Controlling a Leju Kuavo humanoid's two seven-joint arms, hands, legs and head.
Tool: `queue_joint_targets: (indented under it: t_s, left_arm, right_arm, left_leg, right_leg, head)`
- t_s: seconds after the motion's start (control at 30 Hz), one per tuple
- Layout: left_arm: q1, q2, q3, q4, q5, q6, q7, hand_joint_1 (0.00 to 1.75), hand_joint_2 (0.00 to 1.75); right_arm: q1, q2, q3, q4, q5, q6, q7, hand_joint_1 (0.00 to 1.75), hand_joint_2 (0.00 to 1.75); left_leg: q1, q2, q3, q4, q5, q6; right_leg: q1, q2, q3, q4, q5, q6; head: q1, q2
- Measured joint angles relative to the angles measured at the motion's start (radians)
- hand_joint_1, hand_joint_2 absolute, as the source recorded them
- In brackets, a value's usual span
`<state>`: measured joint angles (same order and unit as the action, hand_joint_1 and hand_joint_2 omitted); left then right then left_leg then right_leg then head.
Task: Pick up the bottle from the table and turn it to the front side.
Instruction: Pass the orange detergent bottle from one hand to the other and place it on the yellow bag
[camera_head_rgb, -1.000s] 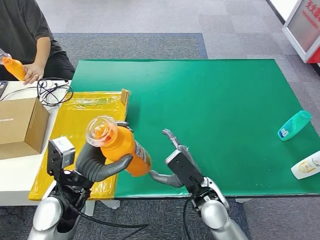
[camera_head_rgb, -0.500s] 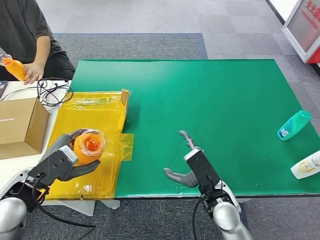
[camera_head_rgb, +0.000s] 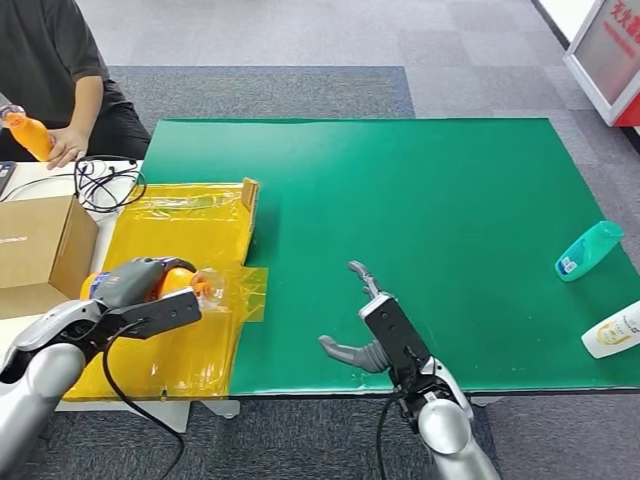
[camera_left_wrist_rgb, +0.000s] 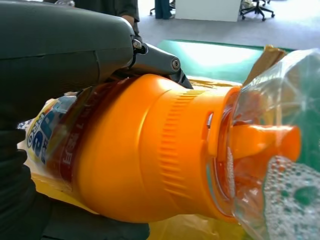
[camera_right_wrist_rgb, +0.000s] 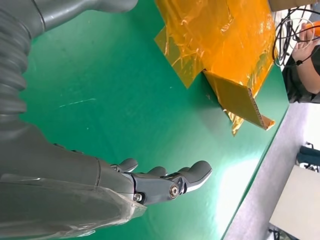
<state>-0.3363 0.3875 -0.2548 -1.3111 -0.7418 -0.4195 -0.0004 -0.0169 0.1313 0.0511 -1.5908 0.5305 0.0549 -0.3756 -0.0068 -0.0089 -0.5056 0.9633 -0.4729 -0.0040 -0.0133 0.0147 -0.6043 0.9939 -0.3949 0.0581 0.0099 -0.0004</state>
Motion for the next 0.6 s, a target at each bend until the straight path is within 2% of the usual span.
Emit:
queue_joint_targets:
  t_s: [0.2,0.37,0.43,0.47,0.57,0.6]
  left_arm:
    - [-0.098,-0.019,-0.112,0.156,-0.051,0.02,-0.062,1.75,1.75]
    - [-0.12,-0.049,-0.176,0.236,-0.069,0.038,-0.074,1.75,1.75]
    - [-0.123,-0.063,-0.193,0.257,-0.078,0.049,-0.074,1.67,1.75]
    - [-0.126,-0.07,-0.2,0.266,-0.082,0.055,-0.074,1.44,1.75]
    - [-0.135,-0.093,-0.216,0.294,-0.086,0.064,-0.064,0.32,1.75]
    - [-0.137,-0.101,-0.218,0.303,-0.087,0.067,-0.057,0.11,1.75]
  right_arm:
    - [-0.002,0.004,0.017,0.011,-0.001,0.01,-0.002,0.0,1.75]
    - [-0.002,0.004,0.024,0.017,-0.004,0.011,-0.001,0.0,1.75]
    - [-0.003,0.004,0.024,0.018,-0.004,0.012,-0.001,0.0,1.75]
    - [-0.003,0.004,0.024,0.019,-0.004,0.012,-0.001,0.0,1.75]
    - [-0.005,0.004,0.024,0.023,-0.004,0.014,-0.001,0.0,1.75]
    - [-0.006,0.005,0.024,0.024,-0.004,0.015,-0.001,0.0,1.75]
  left_leg:
    - [0.0,0.0,0.0,0.0,0.0,0.0]
    - [0.0,0.0,0.0,0.0,0.0,0.0]
    - [0.0,0.0,0.0,0.0,0.0,0.0]
    - [0.0,0.0,0.0,0.0,0.0,0.0]
    - [0.0,0.0,0.0,0.0,0.0,0.0]
    - [0.0,0.0,0.0,0.0,0.0,0.0]
  right_leg:
    - [0.0,0.0,0.0,0.0,0.0,0.0]
    - [0.0,0.0,0.0,0.0,0.0,0.0]
    - [0.0,0.0,0.0,0.0,0.0,0.0]
    - [0.0,0.0,0.0,0.0,0.0,0.0]
    - [0.0,0.0,0.0,0.0,0.0,0.0]
    - [0.0,0.0,0.0,0.0,0.0,0.0]
  head:
    - [0.0,0.0]
    - [0.0,0.0]
    - [0.0,0.0]
    - [0.0,0.0]
    - [0.0,0.0]
    - [0.0,0.0]
